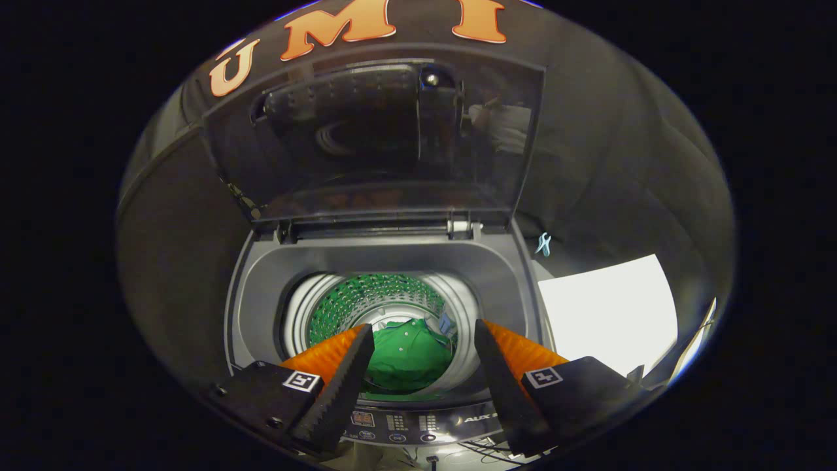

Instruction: Put the clothes into the washing machine and then close the washing machine lid.

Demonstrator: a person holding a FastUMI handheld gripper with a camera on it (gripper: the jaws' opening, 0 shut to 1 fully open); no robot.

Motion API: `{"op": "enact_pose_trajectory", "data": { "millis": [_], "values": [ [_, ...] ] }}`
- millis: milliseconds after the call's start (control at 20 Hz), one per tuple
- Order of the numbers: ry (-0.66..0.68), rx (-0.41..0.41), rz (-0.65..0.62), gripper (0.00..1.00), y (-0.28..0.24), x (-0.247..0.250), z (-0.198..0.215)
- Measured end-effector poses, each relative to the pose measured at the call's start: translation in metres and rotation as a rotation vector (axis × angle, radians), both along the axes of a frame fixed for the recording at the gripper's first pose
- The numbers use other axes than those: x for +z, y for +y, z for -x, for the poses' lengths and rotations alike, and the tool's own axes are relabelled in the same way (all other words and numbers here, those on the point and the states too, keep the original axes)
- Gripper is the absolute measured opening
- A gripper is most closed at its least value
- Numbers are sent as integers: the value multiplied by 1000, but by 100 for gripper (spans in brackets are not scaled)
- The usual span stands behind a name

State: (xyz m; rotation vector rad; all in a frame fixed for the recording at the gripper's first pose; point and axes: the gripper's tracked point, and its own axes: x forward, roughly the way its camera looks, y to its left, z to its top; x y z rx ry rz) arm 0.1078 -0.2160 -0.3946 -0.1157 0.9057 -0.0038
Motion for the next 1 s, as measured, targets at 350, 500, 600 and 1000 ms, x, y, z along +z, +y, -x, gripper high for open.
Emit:
{"op": "enact_pose_trajectory", "data": {
  "millis": [350,500,600,1000],
  "values": [
    [-124,48,-15,98,6,97,-15],
    [-161,68,-23,98,16,135,-25],
    [-195,80,-37,98,25,160,-36],
    [-323,104,-57,98,55,231,-89]
  ]
}}
